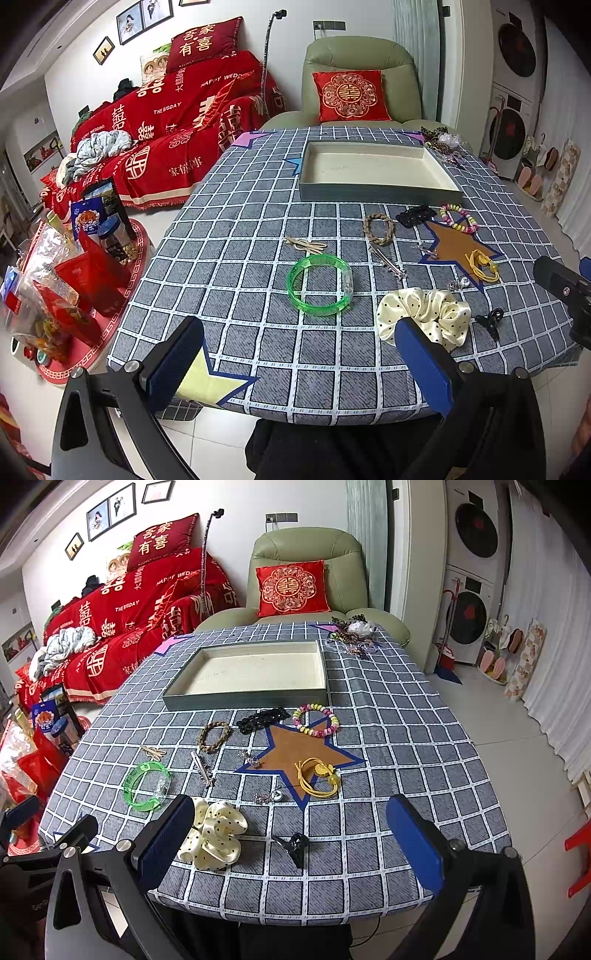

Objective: Organize jewelry

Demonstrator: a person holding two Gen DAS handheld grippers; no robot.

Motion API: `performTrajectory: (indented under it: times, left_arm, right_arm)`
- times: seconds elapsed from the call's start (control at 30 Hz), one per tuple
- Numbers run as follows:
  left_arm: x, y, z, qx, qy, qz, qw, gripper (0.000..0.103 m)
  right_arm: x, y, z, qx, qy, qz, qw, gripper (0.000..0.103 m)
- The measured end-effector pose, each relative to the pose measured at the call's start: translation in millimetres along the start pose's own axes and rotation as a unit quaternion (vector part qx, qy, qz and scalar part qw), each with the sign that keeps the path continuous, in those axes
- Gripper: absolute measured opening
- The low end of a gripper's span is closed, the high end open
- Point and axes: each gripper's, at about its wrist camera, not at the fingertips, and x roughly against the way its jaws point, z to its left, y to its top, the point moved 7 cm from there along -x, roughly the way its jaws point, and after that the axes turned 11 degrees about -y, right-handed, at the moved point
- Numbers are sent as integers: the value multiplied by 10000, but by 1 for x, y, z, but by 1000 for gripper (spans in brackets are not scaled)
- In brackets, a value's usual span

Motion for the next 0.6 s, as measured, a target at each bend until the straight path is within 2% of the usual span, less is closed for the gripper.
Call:
performTrajectory:
  times: [0.23,0.37,0.6]
  left_arm:
    - [-15,2,-3,-4,-142,189,9997,103]
    - [-31,6,-2,8,-200,350,9992,103]
    - [-64,28,0,165,-697,519,9961,103]
  right_arm:
    - [-8,-6,-2,-85,22,183,9998,103]
    - [-24,0,-18,-209,-5,364,9991,103]
    - [-60,3,-55,-543,-150,860,9947,103]
